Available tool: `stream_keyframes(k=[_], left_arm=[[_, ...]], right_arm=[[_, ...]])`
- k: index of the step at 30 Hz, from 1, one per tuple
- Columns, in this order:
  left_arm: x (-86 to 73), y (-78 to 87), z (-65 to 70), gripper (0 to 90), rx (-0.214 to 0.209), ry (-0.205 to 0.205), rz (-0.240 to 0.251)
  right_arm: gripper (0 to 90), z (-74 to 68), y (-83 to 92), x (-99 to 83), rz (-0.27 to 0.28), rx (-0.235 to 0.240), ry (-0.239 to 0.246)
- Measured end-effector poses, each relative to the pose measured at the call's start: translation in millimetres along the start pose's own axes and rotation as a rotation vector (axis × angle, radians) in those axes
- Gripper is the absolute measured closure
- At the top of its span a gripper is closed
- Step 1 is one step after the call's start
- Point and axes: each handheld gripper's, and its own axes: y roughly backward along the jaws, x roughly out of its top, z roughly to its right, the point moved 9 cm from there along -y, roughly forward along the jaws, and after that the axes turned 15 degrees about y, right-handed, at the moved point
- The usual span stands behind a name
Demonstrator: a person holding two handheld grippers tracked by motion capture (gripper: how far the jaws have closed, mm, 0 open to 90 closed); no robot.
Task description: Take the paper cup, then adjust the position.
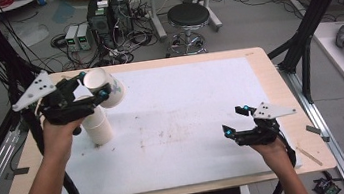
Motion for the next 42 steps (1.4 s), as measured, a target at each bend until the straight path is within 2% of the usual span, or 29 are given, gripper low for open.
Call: stream_keyframes(k=[2,3,9,10,11,14,19,21,27,38,41,42], left_arm=[[-8.9,-6.9,4.7,34.3,-0.031,0.01,-0.008],[-13.6,-10.4,5.9,34.3,-0.034,0.01,-0.017],[-37.0,-28.3,14.7,34.3,-0.08,0.02,-0.061],[-44.9,-33.0,16.6,34.3,-0.093,0.023,-0.07],[-44.9,-33.0,16.6,34.3,-0.093,0.023,-0.07],[-62.4,-42.0,16.0,34.3,-0.097,0.034,-0.103],[-77.4,-48.0,15.2,34.3,-0.1,0.041,-0.126],[-87.1,-51.1,14.5,34.3,-0.102,0.048,-0.149],[-97.3,-54.0,15.7,34.2,-0.107,0.057,-0.164],[-112.4,-60.6,22.5,34.0,-0.133,0.071,-0.184],[-115.2,-61.4,24.8,34.0,-0.146,0.069,-0.195],[-115.4,-61.8,26.2,34.0,-0.157,0.07,-0.196]], right_arm=[[16.7,-1.7,-0.1,0.7,0.004,0.009,0.014],[16.8,-2.1,-0.4,0.6,0.003,0.015,0.022],[16.8,-8.1,-4.4,1.0,-0.001,0.053,0.018],[16.8,-11.1,-7.4,1.7,-0.005,0.074,0.023],[16.8,-12.2,-9.0,2.3,-0.01,0.082,0.023],[16.8,-14.0,-15.5,7.3,-0.009,0.104,0.027],[16.8,-16.0,-26.5,18.4,0.005,0.124,0.048],[16.9,-20.6,-33.9,23.7,0.011,0.154,0.061],[16.9,-29.1,-43.2,24.8,0.0,0.186,0.08],[16.9,-32.4,-40.6,25.1,0.013,0.199,0.076],[16.9,-35.7,-41.3,26.0,0.015,0.209,0.085],[16.9,-38.7,-41.9,27.2,0.017,0.225,0.083]])
